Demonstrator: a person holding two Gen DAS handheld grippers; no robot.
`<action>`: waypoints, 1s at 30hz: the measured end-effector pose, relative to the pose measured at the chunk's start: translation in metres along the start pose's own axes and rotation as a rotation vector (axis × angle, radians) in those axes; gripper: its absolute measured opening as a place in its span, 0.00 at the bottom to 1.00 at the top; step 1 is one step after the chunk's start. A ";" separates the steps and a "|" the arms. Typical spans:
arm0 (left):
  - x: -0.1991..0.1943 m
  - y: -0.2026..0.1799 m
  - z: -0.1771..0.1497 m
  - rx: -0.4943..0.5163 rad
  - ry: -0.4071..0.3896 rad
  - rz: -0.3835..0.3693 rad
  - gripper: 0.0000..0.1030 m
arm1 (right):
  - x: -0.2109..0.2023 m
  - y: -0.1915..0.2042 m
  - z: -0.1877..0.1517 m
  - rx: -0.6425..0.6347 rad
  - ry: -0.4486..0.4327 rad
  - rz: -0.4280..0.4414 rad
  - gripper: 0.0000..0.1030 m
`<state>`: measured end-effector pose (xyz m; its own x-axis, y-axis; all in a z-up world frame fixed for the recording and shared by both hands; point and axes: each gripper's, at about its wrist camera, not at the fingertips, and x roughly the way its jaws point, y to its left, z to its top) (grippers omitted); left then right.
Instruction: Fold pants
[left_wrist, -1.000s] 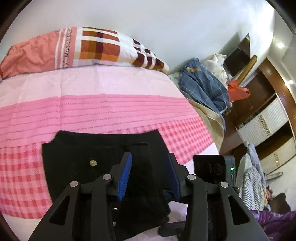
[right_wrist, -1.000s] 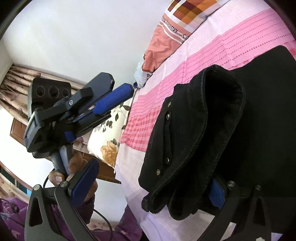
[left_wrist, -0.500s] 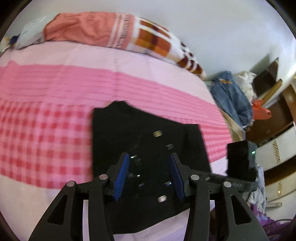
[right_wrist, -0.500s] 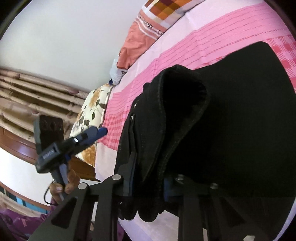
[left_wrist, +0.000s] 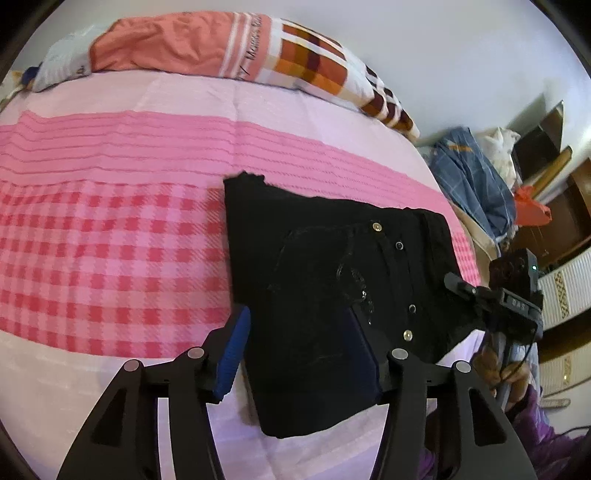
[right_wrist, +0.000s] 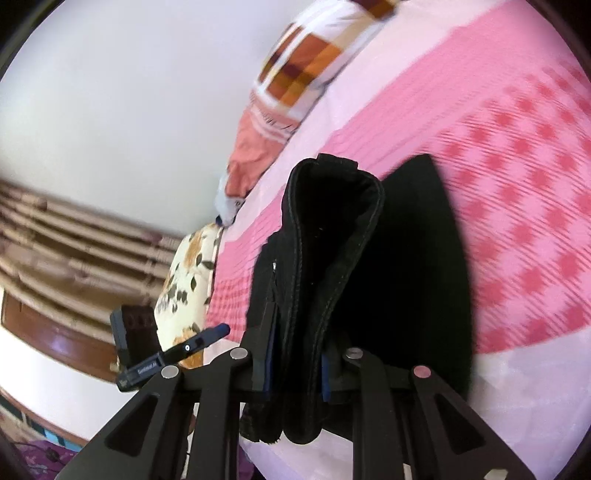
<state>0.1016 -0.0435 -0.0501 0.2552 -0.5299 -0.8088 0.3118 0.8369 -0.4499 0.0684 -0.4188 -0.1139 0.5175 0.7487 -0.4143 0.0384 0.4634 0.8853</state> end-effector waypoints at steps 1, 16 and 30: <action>0.004 -0.002 -0.001 0.006 0.009 0.000 0.54 | -0.002 -0.003 -0.002 0.007 -0.001 0.000 0.17; 0.036 -0.016 0.000 0.008 0.064 -0.006 0.54 | -0.013 -0.037 -0.001 0.086 -0.012 0.050 0.17; 0.055 -0.031 -0.003 0.052 0.075 0.031 0.56 | -0.036 -0.039 -0.004 0.087 0.027 0.042 0.36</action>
<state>0.1032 -0.0981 -0.0822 0.1966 -0.4902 -0.8492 0.3523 0.8435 -0.4054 0.0444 -0.4615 -0.1342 0.4972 0.7794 -0.3812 0.0917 0.3897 0.9164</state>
